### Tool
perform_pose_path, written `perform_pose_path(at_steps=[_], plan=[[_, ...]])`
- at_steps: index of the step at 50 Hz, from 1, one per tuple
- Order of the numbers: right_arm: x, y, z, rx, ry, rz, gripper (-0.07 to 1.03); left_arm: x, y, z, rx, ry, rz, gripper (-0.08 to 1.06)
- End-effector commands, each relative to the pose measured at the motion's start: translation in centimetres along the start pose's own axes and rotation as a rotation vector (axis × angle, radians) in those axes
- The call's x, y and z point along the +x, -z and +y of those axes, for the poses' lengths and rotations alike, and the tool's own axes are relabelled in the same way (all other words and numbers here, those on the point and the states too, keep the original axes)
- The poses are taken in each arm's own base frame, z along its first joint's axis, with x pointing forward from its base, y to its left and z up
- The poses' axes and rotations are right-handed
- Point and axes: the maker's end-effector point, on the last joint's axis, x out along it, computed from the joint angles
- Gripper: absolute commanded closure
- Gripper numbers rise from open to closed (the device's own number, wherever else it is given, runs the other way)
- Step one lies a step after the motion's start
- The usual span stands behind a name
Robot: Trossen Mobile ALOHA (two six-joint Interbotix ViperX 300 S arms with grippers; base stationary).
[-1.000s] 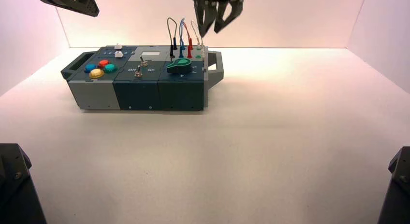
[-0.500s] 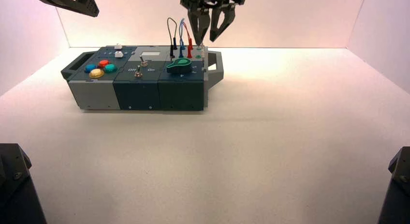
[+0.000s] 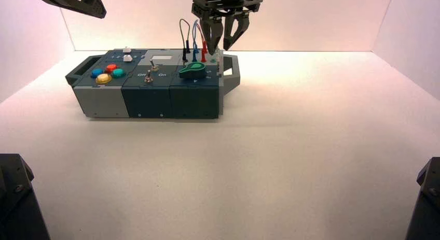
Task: Insert the white wire.
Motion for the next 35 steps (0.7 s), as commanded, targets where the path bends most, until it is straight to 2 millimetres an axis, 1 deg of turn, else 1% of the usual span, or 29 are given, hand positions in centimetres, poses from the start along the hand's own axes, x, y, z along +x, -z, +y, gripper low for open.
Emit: perform_pose_path(at_steps=[1, 5, 12, 18, 20, 26, 32, 35], plan=[[-1.3, -1.5, 0.2, -0.009, 0.000, -0.048, 0.34, -0.2, -0.6, 0.0, 0.008, -0.003, -0.019, 1.01], [-1.1, -1.6, 0.2, -0.007, -0.001, -0.045, 0.35, -0.2, -0.6, 0.0, 0.008, -0.003, -0.019, 1.01], [-0.8, -1.7, 0.2, -0.009, 0.000, -0.043, 0.40, -0.1, -0.6, 0.0, 0.008, -0.003, -0.017, 1.01], [-0.5, -2.1, 0.1, -0.010, 0.002, -0.043, 0.42, -0.1, -0.6, 0.0, 0.008, -0.003, -0.017, 1.01], [-0.4, -2.1, 0.0, -0.009, 0.002, -0.038, 0.44, -0.1, -0.6, 0.0, 0.008, -0.003, -0.017, 1.01], [-0.1, -2.1, 0.1, -0.013, 0.002, -0.032, 0.56, -0.1, -0.6, 0.0, 0.009, -0.004, -0.017, 1.01], [-0.1, -2.1, 0.0, -0.013, 0.004, -0.030, 0.62, -0.1, -0.6, 0.0, 0.008, -0.003, -0.017, 1.01], [-0.1, -2.1, 0.0, -0.017, 0.006, -0.030, 0.63, -0.1, -0.6, 0.0, 0.008, -0.003, -0.016, 1.01]])
